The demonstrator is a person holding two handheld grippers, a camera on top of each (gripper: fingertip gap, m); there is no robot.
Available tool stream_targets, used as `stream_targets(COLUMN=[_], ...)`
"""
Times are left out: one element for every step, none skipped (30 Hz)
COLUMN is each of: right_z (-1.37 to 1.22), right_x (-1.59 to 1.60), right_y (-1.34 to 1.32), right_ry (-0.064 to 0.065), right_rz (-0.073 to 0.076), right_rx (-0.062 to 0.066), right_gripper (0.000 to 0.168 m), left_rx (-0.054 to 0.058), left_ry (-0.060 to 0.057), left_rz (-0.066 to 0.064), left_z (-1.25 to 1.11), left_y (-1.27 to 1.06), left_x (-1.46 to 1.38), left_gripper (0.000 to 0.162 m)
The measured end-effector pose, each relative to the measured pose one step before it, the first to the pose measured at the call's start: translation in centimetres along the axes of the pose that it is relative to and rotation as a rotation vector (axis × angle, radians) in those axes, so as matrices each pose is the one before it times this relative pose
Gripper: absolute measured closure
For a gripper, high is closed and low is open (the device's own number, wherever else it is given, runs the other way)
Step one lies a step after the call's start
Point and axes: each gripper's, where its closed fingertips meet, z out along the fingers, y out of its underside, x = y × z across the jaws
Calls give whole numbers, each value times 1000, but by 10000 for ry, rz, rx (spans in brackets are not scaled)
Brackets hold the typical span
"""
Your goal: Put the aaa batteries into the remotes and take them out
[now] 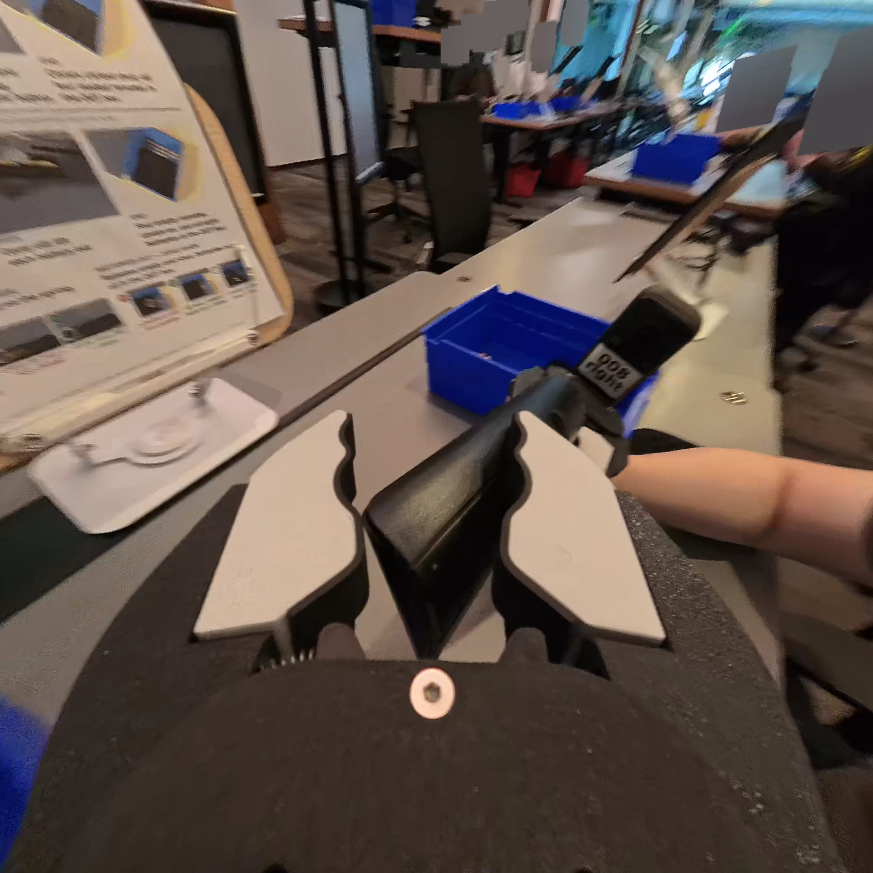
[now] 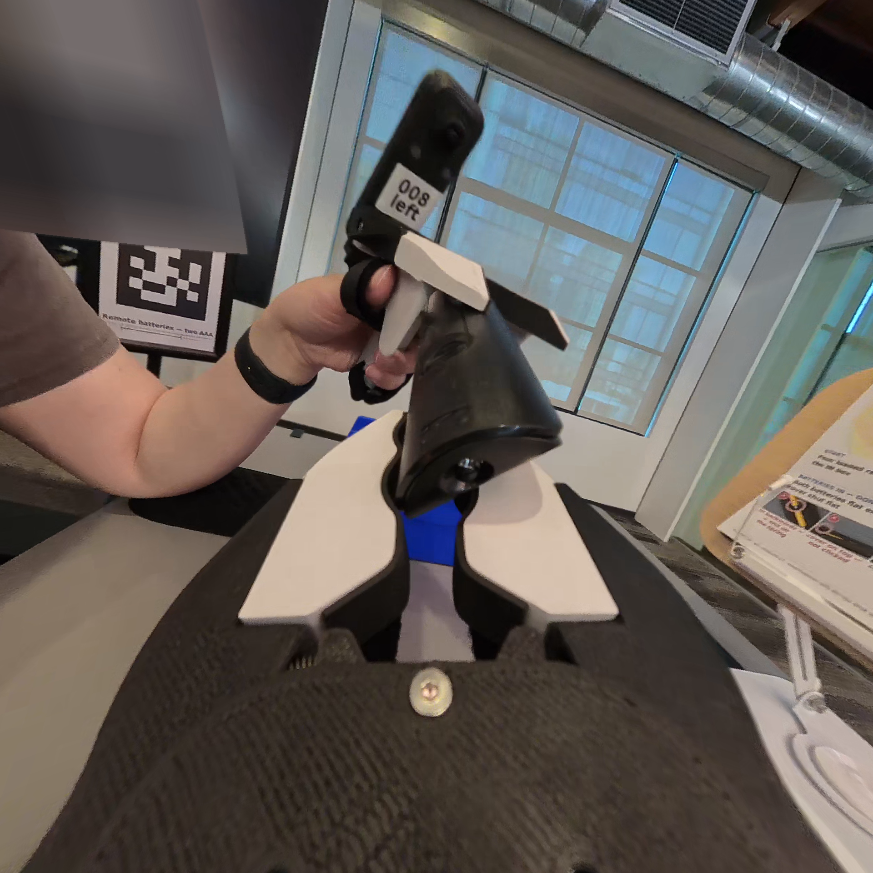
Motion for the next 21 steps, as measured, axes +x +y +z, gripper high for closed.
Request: stream_targets(right_z=[140, 127, 98, 59, 31, 6, -5, 0, 4, -3, -29, -86, -165, -188, -151, -98, -79, -76, -56, 67, 130], right_x=[-25, -27, 10, 75, 70, 37, 26, 25, 53, 129, 184, 242, 236, 79, -85, -127, -93, 6, 64, 55, -63], right_y=[-257, -190, -105, -78, -64, -89, -141, -188, -196, -174, -90, -139, -348, -504, -447, -327, -244, -119, 98, 427, 416], right_ry=[76, 57, 30, 11, -36, -73, -60, -29, 36, 130, 197, 247, 261, 122, -36, -92, -99, -68, -71, -127, -163], right_rz=[-136, -124, -93, -19, 82, 132, 113, 65, -6, -102, -203, -267, -267, -232, -219, -221, -163, -33, 128, 257, 238], right_rx=[-145, -166, -157, -137, -100, -55, -18, -10, -28, -47, -68, -18, 140, 243, 180, 95, 37, -18, -108, -261, -234], right_gripper=[152, 151, 151, 151, 151, 151, 149, 151, 151, 148, 151, 151, 151, 153, 155, 157, 157, 158, 162, 168, 167], left_rx=[87, 22, 65, 94, 81, 74, 86, -10, -157, -269, -227, -15, -14, -107, 97, 128, 151, 220, 328, 145, -46], left_ry=[584, 406, 353, 300, 263, 357, 498, 415, 179, 18, -26, -111, -238, -156, 195, 356, 335, 272, 368, 680, -264], left_rz=[-433, -289, -163, -27, -45, -72, -53, -27, -6, -102, -130, -119, -143, -111, -246, -316, -171, 105, 290, 163, -315], left_z=[-110, -91, -117, -118, -90, -119, -160, -144, -103, -54, -35, 32, 110, 173, 179, 131, 100, 49, -55, -103, 78], left_y=[-88, -6, -86, -133, -101, -114, -153, -30, 204, 390, 304, 83, 156, 253, -55, -120, -174, -244, -410, -158, 130], left_x=[358, 161, 139, 112, 108, 254, 456, 388, 154, -38, -113, -271, -477, -451, 39, 261, 248, 242, 386, 809, -446], left_gripper=[103, 104, 107, 110, 112, 116, 122, 122, 116, 102, 95, 96, 97, 101, 99, 100, 103, 105, 111, 134, 139])
